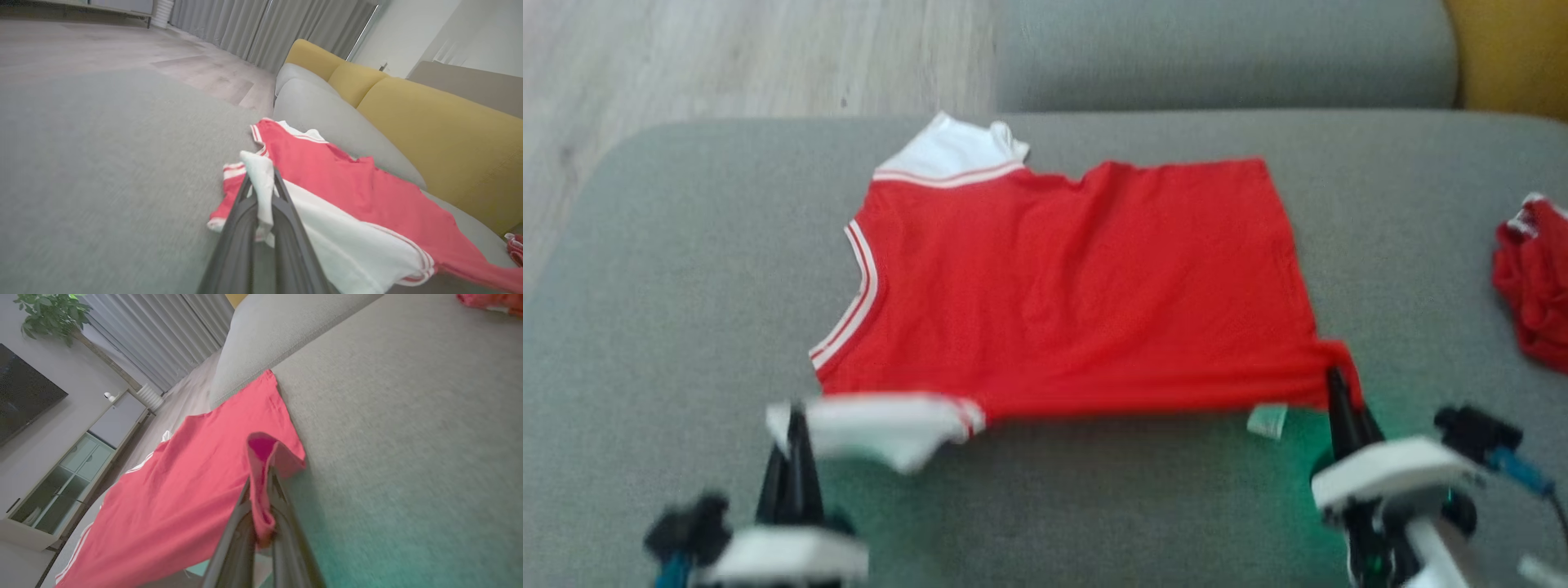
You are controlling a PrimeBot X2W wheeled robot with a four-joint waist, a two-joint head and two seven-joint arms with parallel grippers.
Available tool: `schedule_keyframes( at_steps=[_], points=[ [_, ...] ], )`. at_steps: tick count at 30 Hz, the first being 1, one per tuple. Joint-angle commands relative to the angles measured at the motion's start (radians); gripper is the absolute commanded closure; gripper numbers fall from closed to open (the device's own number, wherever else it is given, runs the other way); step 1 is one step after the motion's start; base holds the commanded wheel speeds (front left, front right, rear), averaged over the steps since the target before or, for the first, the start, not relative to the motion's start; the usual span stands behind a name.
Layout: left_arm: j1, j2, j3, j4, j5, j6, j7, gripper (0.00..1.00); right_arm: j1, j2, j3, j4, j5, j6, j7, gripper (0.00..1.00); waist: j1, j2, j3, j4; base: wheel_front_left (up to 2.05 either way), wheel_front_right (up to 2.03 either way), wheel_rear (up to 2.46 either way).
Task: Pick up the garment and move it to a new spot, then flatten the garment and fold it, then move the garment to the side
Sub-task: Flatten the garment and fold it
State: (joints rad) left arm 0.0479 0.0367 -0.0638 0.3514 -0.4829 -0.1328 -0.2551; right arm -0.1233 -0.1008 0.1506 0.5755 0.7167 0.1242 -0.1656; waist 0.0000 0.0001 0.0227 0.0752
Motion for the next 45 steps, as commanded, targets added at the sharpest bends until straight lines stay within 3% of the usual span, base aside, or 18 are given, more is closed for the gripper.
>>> schedule_keyframes(
  at_steps=[1,11,22,23,24,25,26,27,33,42,45],
  points=[
    [-0.127,0.014,0.017,-0.042,0.016,0.002,-0.007,1.0,-0.09,-0.007,0.01,-0.053,0.001,0.007,0.015,1.0,0.0,-0.0001,0.046,-0.001,0.0,0.0,0.0],
    [-0.385,0.014,-0.004,0.019,0.037,0.002,-0.007,1.0,-0.25,0.01,-0.036,-0.041,-0.02,0.007,0.094,1.0,0.0,-0.0001,0.16,0.002,0.0,0.0,0.0],
    [-0.605,0.014,0.022,0.142,0.096,0.002,-0.007,1.0,-0.412,0.044,-0.054,0.033,-0.018,0.007,0.079,1.0,0.0,-0.0001,0.278,-0.034,0.0,0.0,0.0],
    [-0.615,0.014,0.029,0.155,0.102,0.002,-0.007,1.0,-0.426,0.046,-0.046,0.042,-0.022,0.007,0.074,0.67,0.0,-0.0001,0.283,-0.036,0.0,0.0,0.0],
    [-0.625,0.014,0.034,0.166,0.111,0.002,-0.007,1.0,-0.441,0.047,-0.039,0.051,-0.028,0.007,0.064,0.02,0.0,-0.0001,0.288,-0.037,0.0,0.0,0.0],
    [-0.633,0.014,0.042,0.175,0.118,0.002,-0.007,0.84,-0.455,0.048,-0.029,0.057,-0.031,0.007,0.053,0.0,0.0,-0.0001,0.292,-0.038,0.0,0.0,0.0],
    [-0.637,0.014,0.05,0.182,0.116,0.003,-0.007,0.3,-0.468,0.049,-0.023,0.061,-0.027,0.007,0.038,0.0,0.0,-0.0001,0.295,-0.039,0.0,0.0,0.0],
    [-0.638,0.014,0.056,0.185,0.12,0.007,-0.007,0.0,-0.48,0.049,-0.019,0.062,-0.017,0.007,0.016,0.0,0.0,-0.0001,0.296,-0.039,0.0,0.0,0.0],
    [-0.563,0.014,0.081,0.125,0.176,0.064,-0.007,0.0,-0.477,0.05,-0.006,0.051,-0.065,0.007,-0.09,0.0,0.0,-0.0001,0.286,-0.031,0.0,0.0,0.0],
    [-0.398,0.014,0.028,0.072,0.274,0.151,-0.007,0.0,-0.313,0.049,-0.164,-0.095,-0.493,0.007,-0.096,0.0,0.0,-0.0001,0.242,-0.013,0.0,0.0,0.0],
    [-0.362,0.014,0.014,0.07,0.294,0.17,-0.007,0.0,-0.259,0.05,-0.174,-0.117,-0.554,0.007,-0.096,0.0,0.0,-0.0001,0.215,-0.007,0.0,0.0,0.0]
  ],
)
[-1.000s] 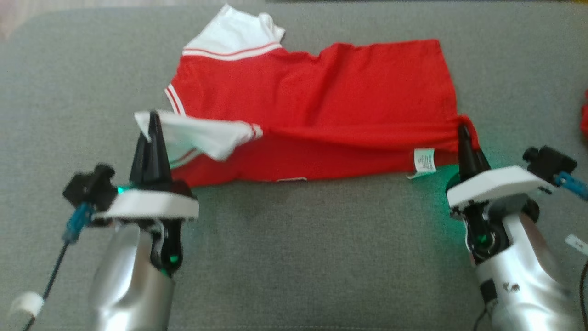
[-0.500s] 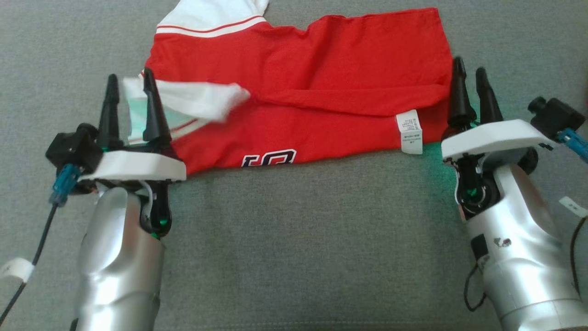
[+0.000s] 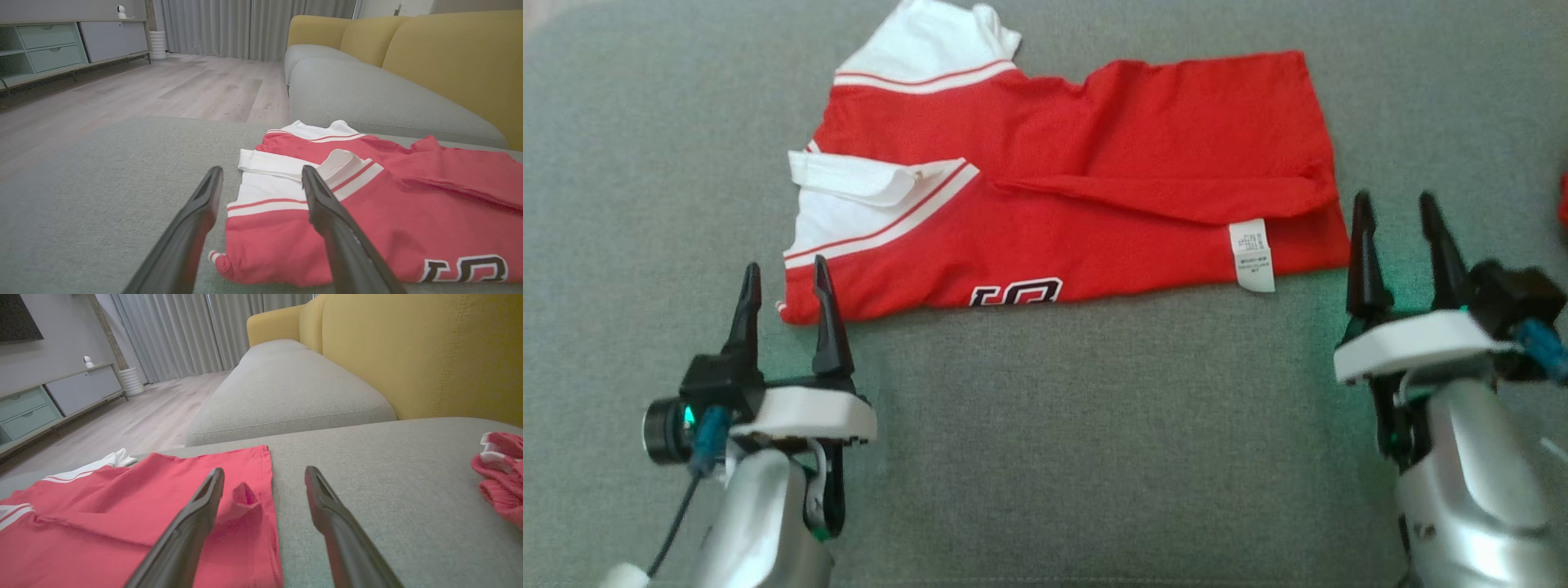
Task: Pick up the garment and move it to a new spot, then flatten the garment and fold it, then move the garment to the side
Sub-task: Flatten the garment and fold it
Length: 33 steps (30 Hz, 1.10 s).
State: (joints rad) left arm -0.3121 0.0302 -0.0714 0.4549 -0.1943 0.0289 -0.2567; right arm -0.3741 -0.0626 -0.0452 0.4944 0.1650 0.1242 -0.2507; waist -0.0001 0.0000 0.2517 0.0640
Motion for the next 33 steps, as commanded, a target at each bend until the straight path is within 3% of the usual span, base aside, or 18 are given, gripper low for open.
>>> schedule_keyframes(
  at_steps=[1,13,24,33],
  points=[
    [0.01,0.02,0.016,-0.032,0.013,0.013,-0.005,0.0,0.007,0.012,0.023,-0.039,-0.007,0.007,-0.011,0.0,0.0001,0.0,-0.024,0.006,0.0,0.0,0.0],
    [0.125,0.02,0.008,0.014,0.029,0.006,-0.005,0.0,0.113,0.012,0.036,-0.014,-0.028,0.007,-0.011,0.0,0.0001,0.0,-0.099,0.003,0.0,0.0,0.0],
    [0.037,0.02,0.039,0.139,-0.017,-0.084,-0.005,0.0,0.093,0.012,0.055,-0.004,-0.016,0.007,-0.011,0.0,0.0001,0.0,-0.058,-0.01,0.0,0.0,0.0],
    [-0.046,0.02,0.105,0.166,-0.083,-0.125,-0.005,0.0,0.068,0.012,0.083,-0.004,0.006,0.007,-0.011,0.0,0.0001,0.0,-0.023,-0.034,0.0,0.0,0.0]
  ],
)
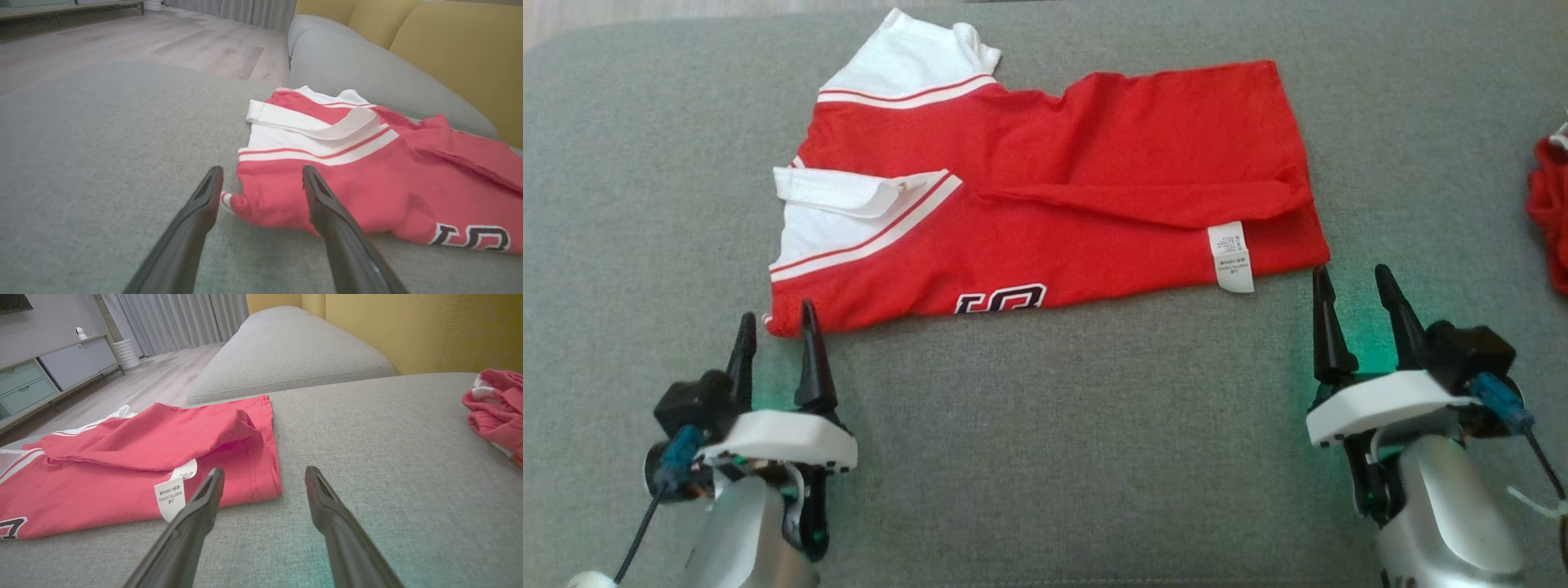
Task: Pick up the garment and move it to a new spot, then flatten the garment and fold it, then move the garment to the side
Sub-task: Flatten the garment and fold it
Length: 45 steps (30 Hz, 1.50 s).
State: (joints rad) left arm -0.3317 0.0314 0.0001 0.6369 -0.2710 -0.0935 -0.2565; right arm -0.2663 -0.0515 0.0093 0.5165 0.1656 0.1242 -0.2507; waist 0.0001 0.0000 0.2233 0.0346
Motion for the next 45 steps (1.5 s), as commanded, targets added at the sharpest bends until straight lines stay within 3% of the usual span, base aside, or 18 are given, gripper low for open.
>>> schedule_keyframes(
  at_steps=[1,17,18,19,21,32,33,34,35,36,45],
  points=[
    [-0.032,0.019,0.037,-0.007,-0.017,-0.007,-0.005,0.0,-0.042,0.001,0.03,-0.026,0.007,0.007,-0.011,0.0,-0.0001,0.0,0.01,-0.007,0.0,0.0,0.0],
    [-0.124,0.019,0.034,0.245,-0.098,-0.008,-0.005,0.0,-0.098,0.001,0.042,0.011,-0.005,0.007,-0.011,0.0,-0.0001,0.0,0.071,-0.031,0.0,0.0,0.0],
    [-0.127,0.019,0.026,0.261,-0.098,-0.009,-0.005,0.07,-0.104,0.001,0.047,0.023,-0.005,0.007,-0.011,0.0,-0.0001,0.0,0.072,-0.03,0.0,0.0,0.0],
    [-0.13,0.019,0.017,0.275,-0.102,-0.011,-0.005,0.53,-0.11,0.001,0.051,0.037,-0.005,0.007,-0.011,0.0,-0.0001,0.0,0.073,-0.028,0.0,0.0,0.0],
    [-0.138,0.019,-0.002,0.299,-0.112,-0.016,-0.005,1.0,-0.125,0.001,0.058,0.066,-0.001,0.007,-0.011,0.0,-0.0001,0.0,0.075,-0.024,0.0,0.0,0.0],
    [-0.169,0.019,-0.108,0.317,-0.173,-0.035,-0.005,1.0,-0.228,0.001,0.061,0.284,0.084,0.007,-0.011,0.0,-0.0001,0.0,0.09,0.003,0.0,0.0,0.0],
    [-0.17,0.019,-0.115,0.314,-0.177,-0.036,-0.005,1.0,-0.237,0.001,0.073,0.302,0.086,0.007,-0.011,0.11,-0.0001,0.0,0.091,0.005,0.0,0.0,0.0],
    [-0.171,0.019,-0.122,0.311,-0.18,-0.036,-0.005,1.0,-0.245,0.001,0.084,0.318,0.089,0.007,-0.011,0.51,-0.0001,0.0,0.092,0.006,0.0,0.0,0.0],
    [-0.172,0.019,-0.128,0.309,-0.182,-0.036,-0.005,1.0,-0.252,0.001,0.094,0.332,0.096,0.007,-0.011,0.81,-0.0001,0.0,0.093,0.007,0.0,0.0,0.0],
    [-0.173,0.019,-0.135,0.306,-0.186,-0.037,-0.005,1.0,-0.258,0.001,0.103,0.342,0.103,0.007,-0.011,1.0,-0.0001,0.0,0.094,0.008,0.0,0.0,0.0],
    [-0.125,0.019,-0.168,0.231,-0.202,-0.037,-0.005,1.0,-0.219,0.001,0.071,0.289,0.135,0.007,-0.011,1.0,-0.0001,0.0,0.038,-0.001,0.0,0.0,0.0]
  ],
)
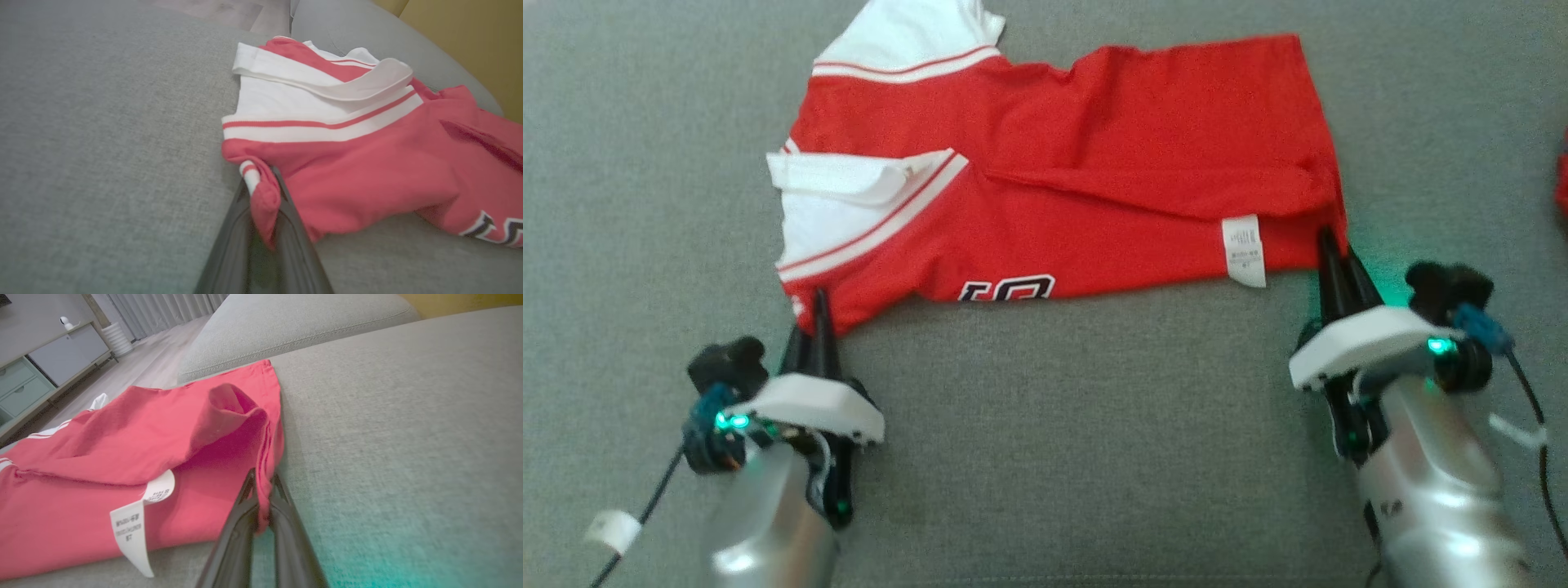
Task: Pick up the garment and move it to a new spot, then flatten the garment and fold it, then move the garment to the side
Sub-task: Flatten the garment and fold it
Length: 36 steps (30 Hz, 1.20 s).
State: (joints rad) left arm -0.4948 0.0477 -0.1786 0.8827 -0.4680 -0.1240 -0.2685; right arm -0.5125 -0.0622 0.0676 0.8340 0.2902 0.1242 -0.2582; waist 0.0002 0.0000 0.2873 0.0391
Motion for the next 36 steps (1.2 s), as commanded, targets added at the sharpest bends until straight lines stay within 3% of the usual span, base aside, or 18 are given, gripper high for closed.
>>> schedule_keyframes(
  at_steps=[1,9,13,14,15,16,25,32,36],
  points=[
    [0.052,0.003,0.015,-0.026,-0.003,-0.007,0.007,1.0,0.043,0.012,0.007,-0.038,0.016,0.007,-0.004,1.0,-0.0002,0.0,-0.044,-0.007,0.0,0.0,0.0],
    [0.208,0.006,0.062,-0.105,0.043,-0.007,0.007,1.0,0.202,0.012,-0.026,-0.088,0.062,0.007,-0.004,1.0,-0.0002,0.0,-0.186,-0.01,0.0,0.0,0.0],
    [0.268,0.006,0.058,-0.136,0.08,-0.007,0.007,1.0,0.258,0.012,-0.038,-0.101,0.064,0.007,-0.004,1.0,-0.0002,0.0,-0.202,-0.005,0.0,0.0,0.0],
    [0.273,0.007,0.055,-0.142,0.09,-0.007,0.007,1.0,0.263,0.012,-0.042,-0.098,0.059,0.007,-0.004,0.39,-0.0002,0.0,-0.199,-0.003,0.0,0.0,0.0],
    [0.273,0.007,0.055,-0.142,0.09,-0.007,0.007,1.0,0.263,0.012,-0.042,-0.098,0.059,0.007,-0.004,0.39,-0.0002,0.0,-0.199,-0.003,0.0,0.0,0.0],
    [0.272,0.008,0.055,-0.151,0.1,-0.007,0.007,0.0,0.262,0.012,-0.048,-0.099,0.057,0.007,-0.004,0.0,-0.0002,0.0,-0.192,-0.001,0.0,0.0,0.0],
    [0.095,0.053,0.011,-0.245,0.19,-0.006,0.007,0.0,0.126,0.012,-0.091,-0.144,-0.064,0.007,-0.004,0.0,-0.0002,0.0,-0.097,0.0,0.0,0.0,0.0],
    [-0.159,0.144,-0.106,-0.202,0.18,-0.007,0.047,0.0,-0.091,-0.032,-0.114,-0.059,-0.2,0.007,0.054,0.0,-0.0002,0.0,-0.01,-0.005,0.0,0.0,0.0],
    [-0.264,0.163,-0.172,-0.163,0.152,-0.007,0.062,0.0,-0.183,-0.053,-0.147,0.017,-0.271,0.007,0.096,0.0,-0.0002,0.0,0.031,0.0,0.0,0.0,0.0]
  ],
)
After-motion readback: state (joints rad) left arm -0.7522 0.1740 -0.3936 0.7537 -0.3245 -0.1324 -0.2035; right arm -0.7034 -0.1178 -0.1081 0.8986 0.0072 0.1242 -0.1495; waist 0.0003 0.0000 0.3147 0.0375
